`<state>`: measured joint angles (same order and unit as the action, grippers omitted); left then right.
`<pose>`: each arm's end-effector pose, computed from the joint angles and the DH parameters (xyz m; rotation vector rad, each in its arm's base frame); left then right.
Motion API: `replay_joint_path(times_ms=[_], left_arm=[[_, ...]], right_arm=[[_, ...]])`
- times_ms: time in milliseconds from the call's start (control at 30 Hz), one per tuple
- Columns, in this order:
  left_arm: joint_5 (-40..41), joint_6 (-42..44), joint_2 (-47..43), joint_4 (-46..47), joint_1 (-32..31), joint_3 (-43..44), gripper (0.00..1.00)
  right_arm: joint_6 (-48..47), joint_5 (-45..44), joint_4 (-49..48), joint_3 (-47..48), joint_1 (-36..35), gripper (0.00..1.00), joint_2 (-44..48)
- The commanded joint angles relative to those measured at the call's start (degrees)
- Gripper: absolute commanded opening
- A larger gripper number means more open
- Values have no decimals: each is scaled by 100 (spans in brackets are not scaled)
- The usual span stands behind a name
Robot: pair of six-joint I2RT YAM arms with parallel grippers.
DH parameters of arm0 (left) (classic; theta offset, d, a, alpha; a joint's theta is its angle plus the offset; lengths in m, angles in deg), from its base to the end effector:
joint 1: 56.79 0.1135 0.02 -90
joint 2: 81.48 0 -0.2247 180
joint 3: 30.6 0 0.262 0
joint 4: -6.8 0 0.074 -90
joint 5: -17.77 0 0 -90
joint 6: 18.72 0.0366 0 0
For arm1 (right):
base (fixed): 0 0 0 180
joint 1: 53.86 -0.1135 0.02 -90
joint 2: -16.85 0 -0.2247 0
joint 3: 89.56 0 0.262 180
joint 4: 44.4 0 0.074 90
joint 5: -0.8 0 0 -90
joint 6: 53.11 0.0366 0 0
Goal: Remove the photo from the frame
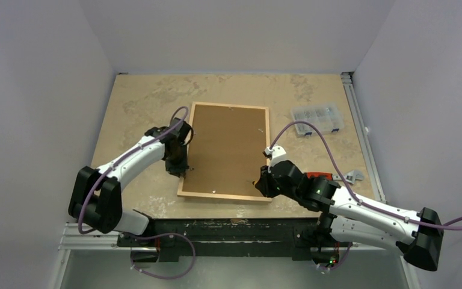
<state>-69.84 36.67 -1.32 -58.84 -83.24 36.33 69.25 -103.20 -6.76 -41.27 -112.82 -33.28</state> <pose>0.2317 -0.1135 0.1664 -0.2160 2.9438 -0.0931 0.1222 0.1859 0.2079 -0.3990 2.2667 0.5782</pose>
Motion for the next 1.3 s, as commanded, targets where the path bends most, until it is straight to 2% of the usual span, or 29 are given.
replay_joint_path(times_ms=[0, 133, 267, 433, 733, 900, 967, 1100, 1267], left_arm=[[-357, 550, 620, 48, 800, 320, 0], [-1001, 462, 998, 265, 1293, 321, 0], [-735, 465, 915, 233, 1345, 384, 0], [-542, 431, 782, 151, 1354, 287, 1], [-609, 363, 237, 165, 1354, 112, 20], [-705, 260, -297, 85, 1358, -34, 45], [-730, 190, -532, -28, 1354, -85, 51], [-1367, -295, -1218, 7, 1354, -363, 54], [-2317, -1203, -1969, 528, 1341, -908, 54]], right_arm=[[-123, -126, -389, -126, 7, 0, 80], [-75, -73, -525, -230, 7, 0, 102], [-46, -116, -562, -335, 7, 0, 190], [-57, -651, -280, -205, 7, 0, 251], [-51, -1336, 239, 349, 7, 0, -294], [-70, -1133, 103, 380, 12, 0, -241], [-74, -1051, 35, 328, 7, 0, -175], [-55, -1037, -32, 261, 8, 0, -140], [-24, -1343, -68, 411, 12, 0, -430]])
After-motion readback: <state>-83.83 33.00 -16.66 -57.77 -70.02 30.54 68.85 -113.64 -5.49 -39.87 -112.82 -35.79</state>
